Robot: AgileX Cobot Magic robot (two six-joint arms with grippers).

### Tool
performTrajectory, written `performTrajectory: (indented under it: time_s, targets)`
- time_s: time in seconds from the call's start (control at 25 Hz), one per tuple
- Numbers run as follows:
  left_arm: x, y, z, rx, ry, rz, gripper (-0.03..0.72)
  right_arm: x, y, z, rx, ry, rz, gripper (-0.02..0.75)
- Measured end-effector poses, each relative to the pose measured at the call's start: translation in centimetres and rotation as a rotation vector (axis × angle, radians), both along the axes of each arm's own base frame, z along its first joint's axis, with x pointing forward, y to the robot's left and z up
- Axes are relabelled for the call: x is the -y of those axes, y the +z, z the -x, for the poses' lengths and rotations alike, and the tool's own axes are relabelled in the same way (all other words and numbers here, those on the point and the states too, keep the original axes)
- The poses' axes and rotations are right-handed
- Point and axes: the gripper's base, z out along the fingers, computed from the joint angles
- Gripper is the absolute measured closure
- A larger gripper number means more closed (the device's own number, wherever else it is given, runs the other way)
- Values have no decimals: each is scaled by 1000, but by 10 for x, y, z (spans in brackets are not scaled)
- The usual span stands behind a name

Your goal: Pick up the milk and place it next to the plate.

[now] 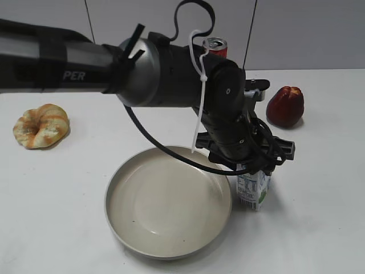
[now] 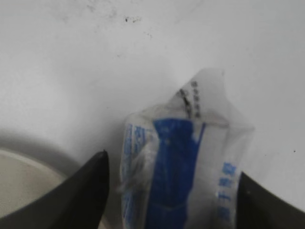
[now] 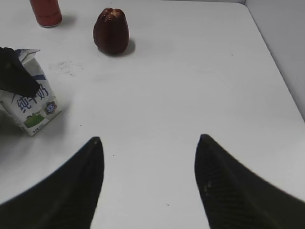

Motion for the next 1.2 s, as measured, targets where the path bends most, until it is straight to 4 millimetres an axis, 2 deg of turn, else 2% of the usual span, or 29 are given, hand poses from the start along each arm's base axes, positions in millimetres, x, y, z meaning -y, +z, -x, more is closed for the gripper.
performTrajectory:
  time_s: [0.2,0.36,0.52,0.64,0.72,0.84,1.0,1.2]
  targets:
    - [-2,20,1,24,2,36,139,0,0,0,0,0,0,279]
    - [-11,54,-3,78,12,87,107,0,0,0,0,0,0,279]
    - [-33,98,-10,154,32,131,101,0,0,0,0,0,0,279]
    - [-61,133,-16,217,45,110,101,0,0,0,0,0,0,279]
    - [-88,156,-19,273,27,43,101,0,0,0,0,0,0,279]
    - [-134,180,-20,298,5,-135,101,0,0,0,0,0,0,279]
    - [-192,197,-29,275,76,-312,101,0,0,0,0,0,0,279]
    - [-247,209,-38,262,177,-311,101,0,0,0,0,0,0,279]
